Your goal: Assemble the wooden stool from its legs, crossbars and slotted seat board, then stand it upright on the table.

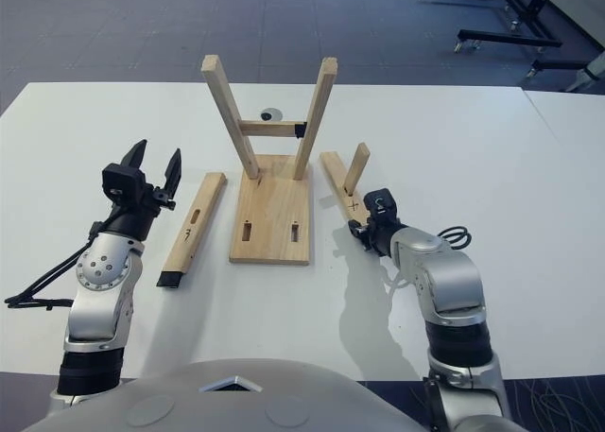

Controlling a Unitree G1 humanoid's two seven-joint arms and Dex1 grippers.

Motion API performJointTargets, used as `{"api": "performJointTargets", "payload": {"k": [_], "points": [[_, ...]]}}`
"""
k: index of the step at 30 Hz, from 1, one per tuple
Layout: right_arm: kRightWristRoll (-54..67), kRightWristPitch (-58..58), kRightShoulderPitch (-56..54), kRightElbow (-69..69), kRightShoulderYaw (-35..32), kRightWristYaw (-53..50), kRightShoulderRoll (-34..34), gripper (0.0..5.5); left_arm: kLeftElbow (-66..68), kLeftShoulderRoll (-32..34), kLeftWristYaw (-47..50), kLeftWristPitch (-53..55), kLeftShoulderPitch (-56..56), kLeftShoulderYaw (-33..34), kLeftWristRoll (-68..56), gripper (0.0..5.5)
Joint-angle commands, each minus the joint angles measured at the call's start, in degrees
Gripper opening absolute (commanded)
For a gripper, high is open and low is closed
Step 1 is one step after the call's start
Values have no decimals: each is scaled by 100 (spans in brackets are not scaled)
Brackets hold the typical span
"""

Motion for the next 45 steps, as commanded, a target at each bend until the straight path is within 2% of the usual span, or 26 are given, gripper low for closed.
{"api": "performJointTargets", "payload": {"k": [1, 3, 5, 9, 14, 19, 21, 26, 27, 30, 35, 45], "points": [[213, -865, -253, 529, -543, 240, 69, 205, 32, 86, -116, 94, -218, 113, -142, 272], [285, -1661, -841, 944, -894, 313, 61, 205, 52, 127, -184, 99, -268, 237, -295, 272], [540, -1965, -1347, 1259, -1370, 283, 157, 205, 83, 154, -254, 112, -377, 331, -437, 272], [1427, -2755, -2436, 2092, -2393, 866, -164, 205, -4, 147, -354, 489, -1021, 800, -1298, 272], [2529, -2926, -2976, 1830, -2499, 1966, -526, 205, -229, 183, -740, 1141, -1508, 1144, -2692, 272], [4077, -2480, -3445, 811, -2284, 2697, -790, 205, -917, 530, -1723, 1995, -1586, 1336, -4908, 272], [4577, -2233, -3551, 564, -1980, 2776, -748, 205, -1048, 755, -2006, 2374, -1631, 1361, -5663, 272], [4174, -2725, -3034, 280, -833, 2895, -233, 205, -642, 979, -2170, 3184, -2320, 1129, -6772, 272], [4040, -2892, -2940, 255, -646, 2946, -147, 205, -545, 1024, -2205, 3306, -2464, 1119, -6934, 272], [3908, -3140, -2829, 326, -364, 3100, -19, 205, -506, 1166, -2292, 3581, -2674, 1150, -7385, 319], [3860, -3309, -2701, 471, -248, 3229, -31, 205, -566, 1385, -2463, 3961, -2728, 1124, -8018, 321], [3677, -3559, -2618, 269, 360, 3310, 206, 205, -944, 1172, -2161, 3936, -2904, 653, -7980, 321]]}}
